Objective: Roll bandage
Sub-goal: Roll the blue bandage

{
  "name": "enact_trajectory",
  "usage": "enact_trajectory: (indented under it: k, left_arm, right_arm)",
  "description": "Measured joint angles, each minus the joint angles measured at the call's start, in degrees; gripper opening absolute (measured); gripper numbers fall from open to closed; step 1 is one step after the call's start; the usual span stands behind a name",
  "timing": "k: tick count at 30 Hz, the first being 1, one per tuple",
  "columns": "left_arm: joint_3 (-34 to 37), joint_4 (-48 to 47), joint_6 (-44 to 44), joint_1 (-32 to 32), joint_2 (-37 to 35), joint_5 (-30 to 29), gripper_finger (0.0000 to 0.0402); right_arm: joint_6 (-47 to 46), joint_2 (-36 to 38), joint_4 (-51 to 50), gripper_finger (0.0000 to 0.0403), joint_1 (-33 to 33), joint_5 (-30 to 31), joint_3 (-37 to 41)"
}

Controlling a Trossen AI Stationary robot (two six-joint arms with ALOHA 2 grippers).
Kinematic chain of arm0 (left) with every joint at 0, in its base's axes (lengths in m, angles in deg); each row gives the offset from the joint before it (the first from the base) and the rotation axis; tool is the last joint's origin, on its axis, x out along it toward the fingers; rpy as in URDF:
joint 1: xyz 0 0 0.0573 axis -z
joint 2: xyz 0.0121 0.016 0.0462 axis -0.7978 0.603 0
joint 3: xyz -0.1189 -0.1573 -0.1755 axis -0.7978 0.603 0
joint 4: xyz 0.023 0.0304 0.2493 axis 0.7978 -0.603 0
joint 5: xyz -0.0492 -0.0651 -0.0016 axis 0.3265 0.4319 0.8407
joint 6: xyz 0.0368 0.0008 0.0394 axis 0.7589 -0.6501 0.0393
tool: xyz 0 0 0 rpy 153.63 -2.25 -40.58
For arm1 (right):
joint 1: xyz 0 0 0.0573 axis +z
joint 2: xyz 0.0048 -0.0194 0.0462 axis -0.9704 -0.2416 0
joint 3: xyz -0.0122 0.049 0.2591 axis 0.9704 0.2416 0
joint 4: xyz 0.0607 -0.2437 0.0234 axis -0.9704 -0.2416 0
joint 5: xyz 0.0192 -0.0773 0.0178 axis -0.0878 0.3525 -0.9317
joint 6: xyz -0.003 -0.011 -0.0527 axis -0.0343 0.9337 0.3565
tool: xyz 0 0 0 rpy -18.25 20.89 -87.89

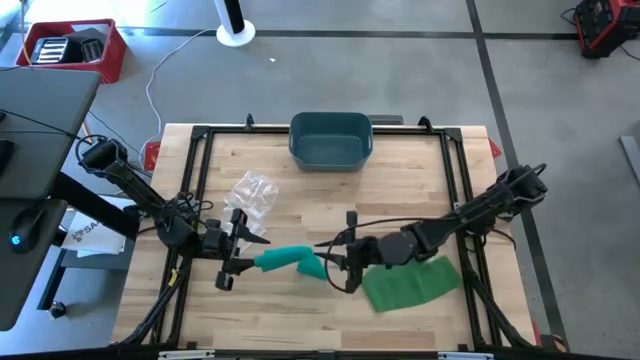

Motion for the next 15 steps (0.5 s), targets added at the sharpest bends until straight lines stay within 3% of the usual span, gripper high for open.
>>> enact_trajectory:
  k: [9, 15]
  left_arm:
    - [0.0, 0.1, -1.0, -0.4, 0.0, -0.1, 0.0200]
    - [0.0, 0.1, -2.0, -1.1, 0.0, -0.1, 0.0200]
  right_arm:
    - [2.8, 0.0, 0.5, 0.0069, -1.2, -8.3, -0.3]
    - [5.6, 0.0, 2.5, 0.0069, -2.0, -7.7, -0.3]
